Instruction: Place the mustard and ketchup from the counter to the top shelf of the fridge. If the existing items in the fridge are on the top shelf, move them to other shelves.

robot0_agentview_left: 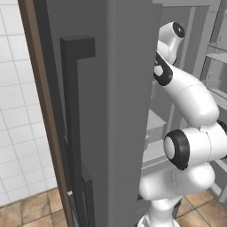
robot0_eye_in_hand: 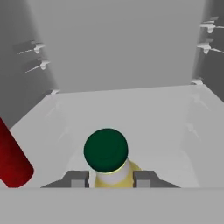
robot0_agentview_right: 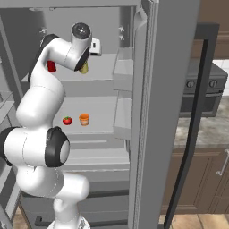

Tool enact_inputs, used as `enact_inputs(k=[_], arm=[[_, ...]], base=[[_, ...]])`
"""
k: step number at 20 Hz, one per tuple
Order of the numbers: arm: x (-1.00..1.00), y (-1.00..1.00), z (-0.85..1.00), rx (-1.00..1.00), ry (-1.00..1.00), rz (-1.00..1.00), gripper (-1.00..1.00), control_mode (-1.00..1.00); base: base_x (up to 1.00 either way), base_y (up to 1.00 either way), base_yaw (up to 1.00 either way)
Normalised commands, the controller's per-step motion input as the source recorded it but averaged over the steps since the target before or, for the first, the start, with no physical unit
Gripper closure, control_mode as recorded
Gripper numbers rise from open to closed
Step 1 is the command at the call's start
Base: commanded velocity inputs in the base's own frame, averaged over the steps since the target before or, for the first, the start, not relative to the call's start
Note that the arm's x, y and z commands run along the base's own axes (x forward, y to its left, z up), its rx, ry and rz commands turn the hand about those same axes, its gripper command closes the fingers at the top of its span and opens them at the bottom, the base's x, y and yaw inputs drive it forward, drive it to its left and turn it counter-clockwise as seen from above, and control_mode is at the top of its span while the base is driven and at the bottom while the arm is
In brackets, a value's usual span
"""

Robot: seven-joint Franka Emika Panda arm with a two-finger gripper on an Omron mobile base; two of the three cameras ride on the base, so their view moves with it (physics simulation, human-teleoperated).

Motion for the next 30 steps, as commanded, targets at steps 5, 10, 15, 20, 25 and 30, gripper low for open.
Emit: enact_inputs(k=[5, 10, 15, 20, 25, 30], arm=[[0.00, 0.00, 0.00, 0.00, 0.00, 0.00, -1.00, -1.00], [-0.04, 0.00, 0.00, 0.00, -0.06, 0.00, -1.00, -1.00], [-0.46, 0.00, 0.12, 0.00, -0.24, 0.00, -1.00, -1.00], [-0.97, -0.02, 0.09, 0.00, -0.40, 0.00, -1.00, -1.00], [-1.00, -0.04, 0.00, 0.00, -0.45, 0.00, -1.00, -1.00], [-1.00, -0.37, 0.03, 0.00, -0.24, 0.00, -1.00, -1.00]], base=[[0.00, 0.00, 0.00], [0.00, 0.00, 0.00], [0.00, 0.00, 0.00], [0.00, 0.00, 0.00], [0.00, 0.00, 0.00], [0.00, 0.00, 0.00]])
